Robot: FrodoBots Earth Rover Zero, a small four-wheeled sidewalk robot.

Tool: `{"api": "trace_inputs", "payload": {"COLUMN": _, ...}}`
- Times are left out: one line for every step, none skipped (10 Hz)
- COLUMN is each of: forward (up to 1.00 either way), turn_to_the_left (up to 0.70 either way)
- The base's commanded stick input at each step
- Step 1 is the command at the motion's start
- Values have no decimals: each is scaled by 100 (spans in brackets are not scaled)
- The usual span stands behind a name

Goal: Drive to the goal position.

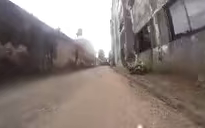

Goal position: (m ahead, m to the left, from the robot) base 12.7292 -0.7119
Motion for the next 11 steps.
{"api": "trace_inputs", "payload": {"forward": 100, "turn_to_the_left": 0}}
{"api": "trace_inputs", "payload": {"forward": 100, "turn_to_the_left": 0}}
{"api": "trace_inputs", "payload": {"forward": 100, "turn_to_the_left": 0}}
{"api": "trace_inputs", "payload": {"forward": 100, "turn_to_the_left": 0}}
{"api": "trace_inputs", "payload": {"forward": 100, "turn_to_the_left": 0}}
{"api": "trace_inputs", "payload": {"forward": 100, "turn_to_the_left": 0}}
{"api": "trace_inputs", "payload": {"forward": 100, "turn_to_the_left": 0}}
{"api": "trace_inputs", "payload": {"forward": 100, "turn_to_the_left": 0}}
{"api": "trace_inputs", "payload": {"forward": 100, "turn_to_the_left": 0}}
{"api": "trace_inputs", "payload": {"forward": 100, "turn_to_the_left": -12}}
{"api": "trace_inputs", "payload": {"forward": 100, "turn_to_the_left": -23}}
